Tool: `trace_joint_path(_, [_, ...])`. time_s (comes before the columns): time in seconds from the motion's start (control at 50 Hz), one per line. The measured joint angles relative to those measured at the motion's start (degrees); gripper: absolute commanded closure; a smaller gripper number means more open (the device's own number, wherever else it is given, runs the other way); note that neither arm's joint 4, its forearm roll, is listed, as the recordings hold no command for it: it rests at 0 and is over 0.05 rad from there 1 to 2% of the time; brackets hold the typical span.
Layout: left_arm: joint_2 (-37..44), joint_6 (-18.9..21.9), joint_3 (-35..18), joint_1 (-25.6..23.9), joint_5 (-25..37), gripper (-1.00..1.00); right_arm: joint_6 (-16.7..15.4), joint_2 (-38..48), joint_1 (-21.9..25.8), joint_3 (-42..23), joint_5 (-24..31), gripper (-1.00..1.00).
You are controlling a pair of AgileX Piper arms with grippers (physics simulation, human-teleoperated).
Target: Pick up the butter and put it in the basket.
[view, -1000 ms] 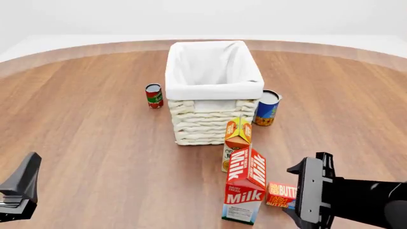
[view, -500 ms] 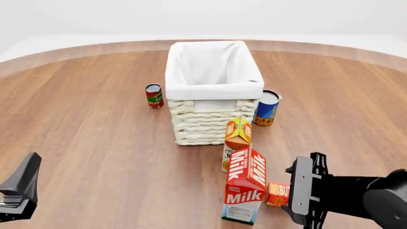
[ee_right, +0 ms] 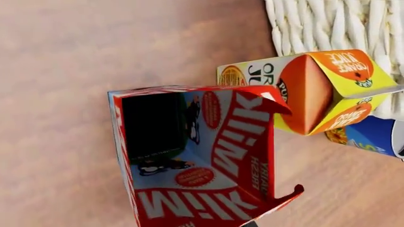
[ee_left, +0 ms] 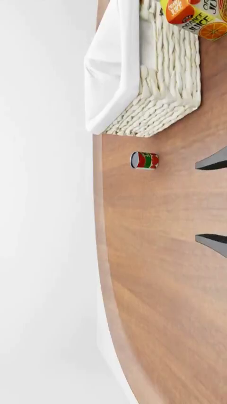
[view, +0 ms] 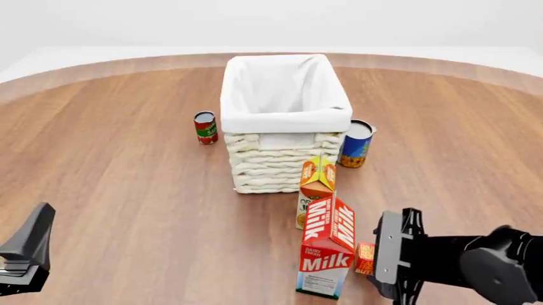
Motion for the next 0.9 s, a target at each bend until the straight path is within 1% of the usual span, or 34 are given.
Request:
trace_joint_path(0.24, [0.0,0.0,0.0,0.0,0.0,-1.00,0.4,3.3,0.2,0.1,-2.6,-1.00])
trace_joint_path(0.26, [0.0,0.0,0.0,0.0,0.0,-1.00,0.3,3.4,0.3,0.1,-2.5,1.00])
trace_joint_path(0.44, [0.0,0.0,0.0,0.0,0.0,-1.00,-0.2,2.6,0.6,0.3,-2.0,1.00])
trace_joint_path(0.58, [0.0,0.0,0.0,0.0,0.0,-1.00,-0.6,1.1,0.9,0.2,-0.5,1.00])
trace_joint_path(0.7, [0.0,0.0,0.0,0.0,0.0,-1.00,-1.3,-2.3,0.5,-0.5,2.7,1.00])
trace_joint_path(0.9, [0.0,0.0,0.0,0.0,0.0,-1.00,-2.5,-11.5,-2.0,-3.0,10.9,1.00])
